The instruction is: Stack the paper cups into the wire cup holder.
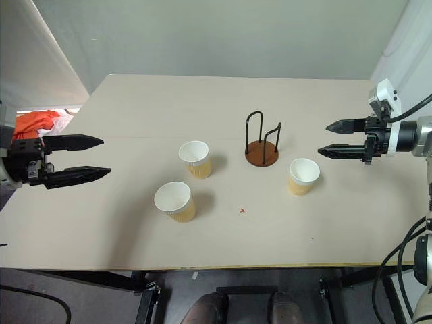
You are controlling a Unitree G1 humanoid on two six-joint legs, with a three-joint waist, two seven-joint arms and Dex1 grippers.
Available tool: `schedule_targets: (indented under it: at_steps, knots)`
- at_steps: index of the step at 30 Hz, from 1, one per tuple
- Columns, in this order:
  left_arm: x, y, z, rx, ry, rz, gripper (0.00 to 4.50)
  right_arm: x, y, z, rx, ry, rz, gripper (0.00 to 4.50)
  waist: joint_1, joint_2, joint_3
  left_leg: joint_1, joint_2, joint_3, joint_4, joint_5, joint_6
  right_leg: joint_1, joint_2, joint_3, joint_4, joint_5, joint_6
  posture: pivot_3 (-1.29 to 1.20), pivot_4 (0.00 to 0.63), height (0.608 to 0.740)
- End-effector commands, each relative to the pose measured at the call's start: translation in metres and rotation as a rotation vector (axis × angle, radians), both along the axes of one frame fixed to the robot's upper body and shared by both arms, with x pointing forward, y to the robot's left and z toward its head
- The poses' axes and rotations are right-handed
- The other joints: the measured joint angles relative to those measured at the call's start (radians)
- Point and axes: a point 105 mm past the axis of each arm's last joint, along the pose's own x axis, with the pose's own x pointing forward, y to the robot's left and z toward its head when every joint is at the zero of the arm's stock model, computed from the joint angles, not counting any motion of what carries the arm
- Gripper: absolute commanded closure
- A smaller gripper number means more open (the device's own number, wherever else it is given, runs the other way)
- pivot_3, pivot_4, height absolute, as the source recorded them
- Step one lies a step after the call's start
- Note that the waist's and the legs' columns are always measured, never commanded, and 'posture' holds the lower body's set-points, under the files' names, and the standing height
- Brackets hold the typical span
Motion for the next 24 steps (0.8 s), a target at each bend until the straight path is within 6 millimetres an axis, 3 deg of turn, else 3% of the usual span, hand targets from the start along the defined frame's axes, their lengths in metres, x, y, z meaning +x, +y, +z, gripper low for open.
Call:
schedule_targets:
  at_steps: [1,5,8,13,18,24]
  knots:
    - [-0.003,-0.003,0.012,-0.005,-0.048,-0.013,0.06,-0.002,-0.003,0.012,-0.001,-0.034,-0.004,0.0,0.0,0.0,0.0,0.0,0.0,0.0,0.0,0.0,0.0,0.0,0.0,0.0,0.0,0.0,0.0,0.0,0.15,0.74]
    - [-0.002,-0.004,0.012,-0.01,-0.052,-0.019,0.06,-0.004,-0.002,0.015,0.018,-0.038,0.002,0.0,0.0,0.0,0.0,0.0,0.0,0.0,0.0,0.0,0.0,0.0,0.0,0.0,0.0,0.0,0.0,0.0,0.15,0.74]
    - [0.002,-0.009,0.014,-0.018,-0.067,-0.028,0.06,0.001,0.013,0.011,0.062,-0.035,0.007,0.0,0.0,0.0,0.0,0.0,0.0,0.0,0.0,0.0,0.0,0.0,0.0,0.0,0.0,0.0,0.0,0.0,0.15,0.74]
    - [0.02,-0.026,0.0,0.046,-0.083,-0.01,0.06,0.016,0.044,-0.018,0.058,-0.016,-0.049,0.0,-0.003,0.0,0.0,0.003,0.0,0.0,0.001,0.001,0.001,0.002,0.0,0.0,0.001,0.001,0.0,0.0,0.15,0.74]
    - [0.023,-0.05,-0.002,0.043,-0.109,-0.049,0.06,0.033,0.068,-0.029,0.121,0.008,-0.161,0.0,-0.004,0.0,0.0,0.002,0.0,0.0,0.002,0.002,0.001,0.002,0.0,0.0,0.001,0.002,0.002,0.0,0.15,0.74]
    - [0.021,-0.065,0.0,0.028,-0.13,-0.058,0.06,0.055,0.079,-0.037,0.188,0.013,-0.311,0.0,-0.004,0.0,0.0,0.001,0.0,0.0,0.002,0.001,0.002,0.002,0.0,0.0,0.0,0.005,0.006,0.0,0.15,0.74]
